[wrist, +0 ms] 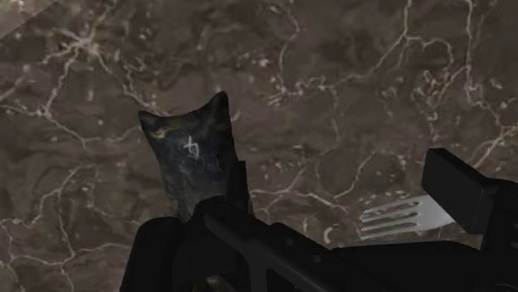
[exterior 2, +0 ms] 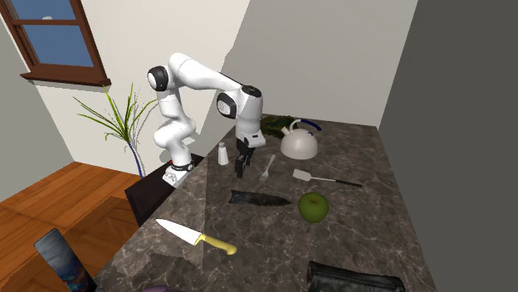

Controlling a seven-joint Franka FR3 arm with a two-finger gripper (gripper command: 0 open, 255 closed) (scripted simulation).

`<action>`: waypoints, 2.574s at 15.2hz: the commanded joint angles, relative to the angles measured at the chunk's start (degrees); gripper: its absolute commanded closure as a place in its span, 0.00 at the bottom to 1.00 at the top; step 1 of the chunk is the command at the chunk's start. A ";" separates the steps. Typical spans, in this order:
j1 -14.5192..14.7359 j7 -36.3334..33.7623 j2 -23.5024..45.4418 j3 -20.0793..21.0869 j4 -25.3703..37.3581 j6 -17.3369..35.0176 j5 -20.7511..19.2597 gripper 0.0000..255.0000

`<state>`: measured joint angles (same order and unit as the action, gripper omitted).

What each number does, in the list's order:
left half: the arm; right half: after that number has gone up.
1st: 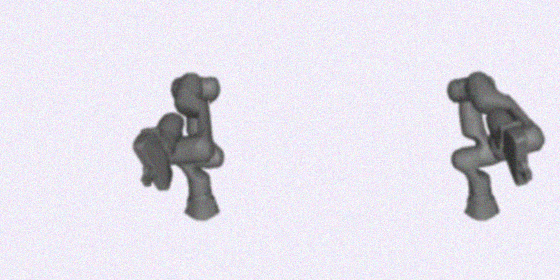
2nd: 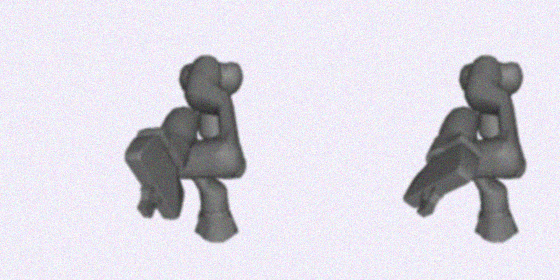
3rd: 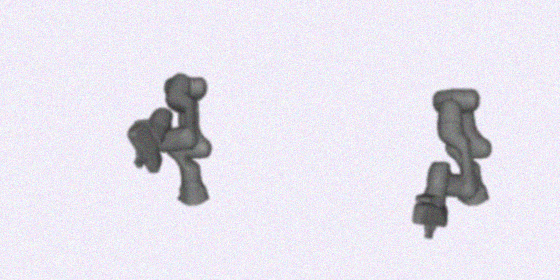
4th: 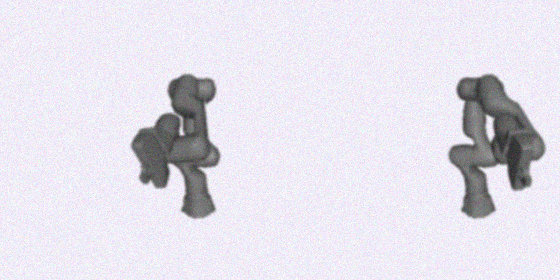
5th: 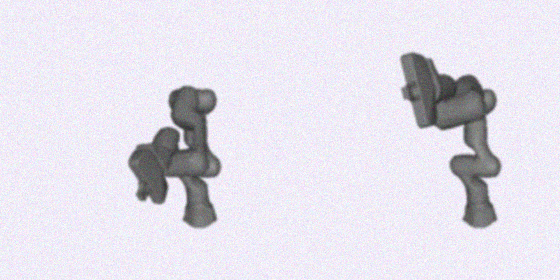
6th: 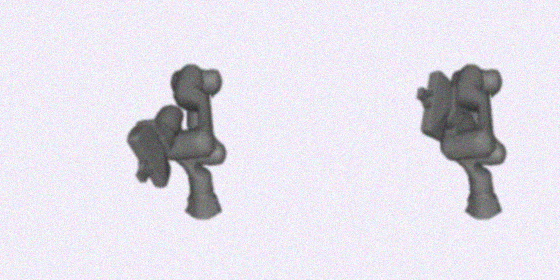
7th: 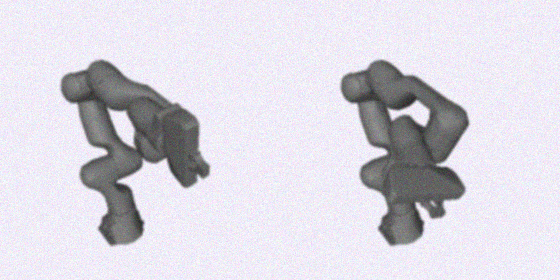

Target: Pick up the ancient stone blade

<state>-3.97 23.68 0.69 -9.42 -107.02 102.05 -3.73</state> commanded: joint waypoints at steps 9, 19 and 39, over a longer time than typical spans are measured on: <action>-3.19 9.09 23.34 -0.66 28.05 -4.85 2.83 0.00; -3.13 8.82 23.86 -0.55 23.07 0.64 2.87 1.00; -3.29 9.24 23.39 -0.67 30.76 -7.51 2.83 1.00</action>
<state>-7.25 32.89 24.13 -10.09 -76.95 95.30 -0.89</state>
